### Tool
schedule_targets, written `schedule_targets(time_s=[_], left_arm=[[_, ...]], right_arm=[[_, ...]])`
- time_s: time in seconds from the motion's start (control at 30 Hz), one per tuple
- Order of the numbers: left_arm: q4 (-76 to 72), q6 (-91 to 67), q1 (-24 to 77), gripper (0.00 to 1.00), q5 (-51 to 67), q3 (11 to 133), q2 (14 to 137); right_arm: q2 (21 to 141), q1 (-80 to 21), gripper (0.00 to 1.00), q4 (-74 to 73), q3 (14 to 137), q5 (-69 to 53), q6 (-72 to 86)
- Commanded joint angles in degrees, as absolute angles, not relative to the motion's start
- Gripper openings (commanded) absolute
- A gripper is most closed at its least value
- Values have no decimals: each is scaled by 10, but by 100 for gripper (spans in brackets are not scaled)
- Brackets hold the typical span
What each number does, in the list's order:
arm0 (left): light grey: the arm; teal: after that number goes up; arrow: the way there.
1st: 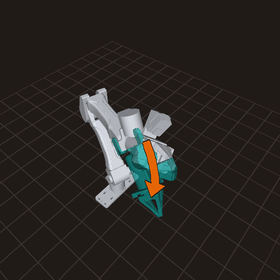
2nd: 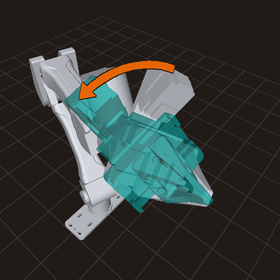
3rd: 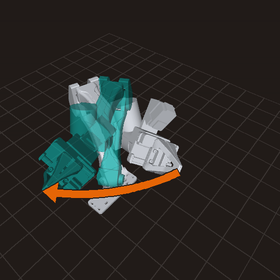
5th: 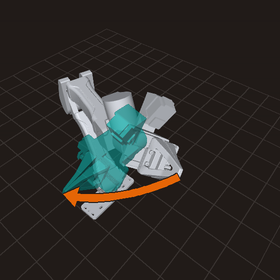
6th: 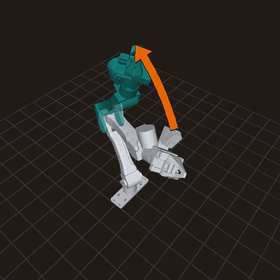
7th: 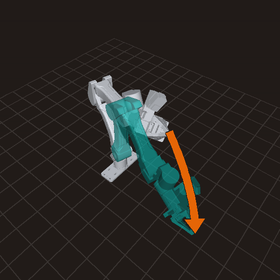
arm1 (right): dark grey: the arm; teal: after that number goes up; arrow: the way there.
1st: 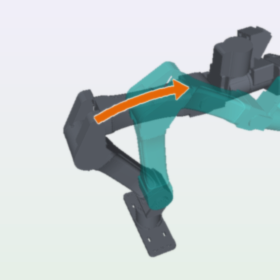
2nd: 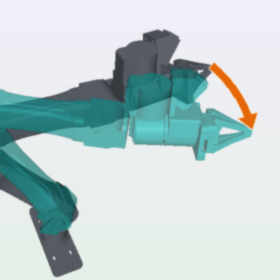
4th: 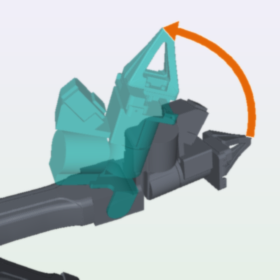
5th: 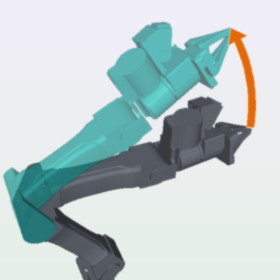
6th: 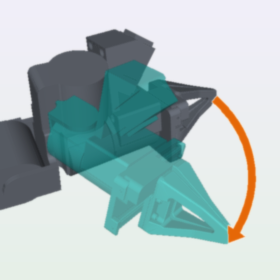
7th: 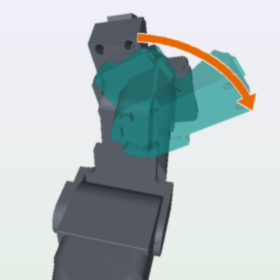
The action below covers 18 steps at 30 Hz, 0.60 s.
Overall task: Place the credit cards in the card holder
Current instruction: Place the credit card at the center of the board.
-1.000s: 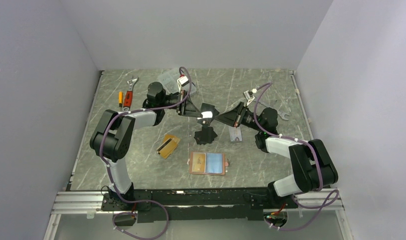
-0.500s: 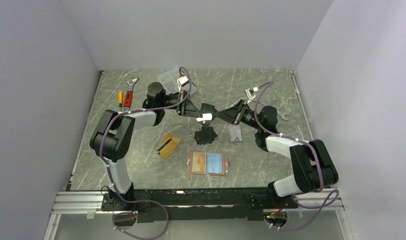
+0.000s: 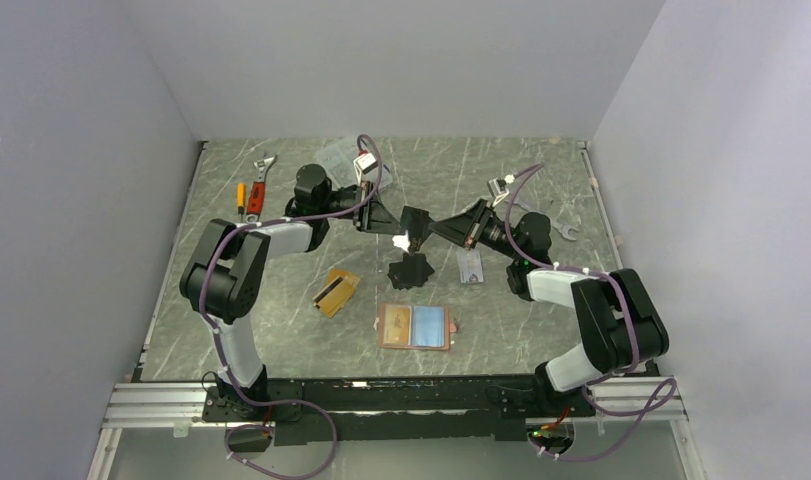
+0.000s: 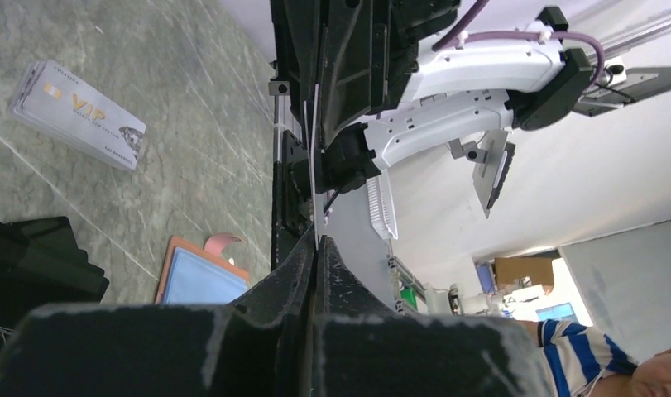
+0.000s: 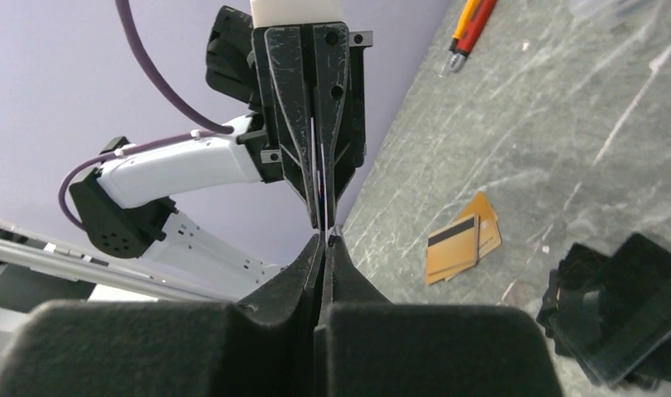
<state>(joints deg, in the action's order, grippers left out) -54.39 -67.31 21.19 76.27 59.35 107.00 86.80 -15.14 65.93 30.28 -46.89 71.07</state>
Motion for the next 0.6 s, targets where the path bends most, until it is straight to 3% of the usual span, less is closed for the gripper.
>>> schedule_targets(time_s=[0.0, 0.13, 0.27, 0.37, 0.57], left_arm=[[-463, -597, 211, 7, 753, 595, 1079], [-344, -522, 210, 8, 725, 609, 1108], [-281, -477, 215, 10, 704, 621, 1145], [-230, -432, 221, 19, 689, 632, 1159], [-154, -371, 234, 20, 666, 650, 1183]], right_arm=[[811, -145, 0, 548, 286, -439, 627], [766, -145, 0, 381, 274, -393, 540], [761, -145, 0, 355, 252, -387, 536], [767, -145, 0, 319, 255, -375, 518], [788, -145, 0, 280, 269, -352, 494]])
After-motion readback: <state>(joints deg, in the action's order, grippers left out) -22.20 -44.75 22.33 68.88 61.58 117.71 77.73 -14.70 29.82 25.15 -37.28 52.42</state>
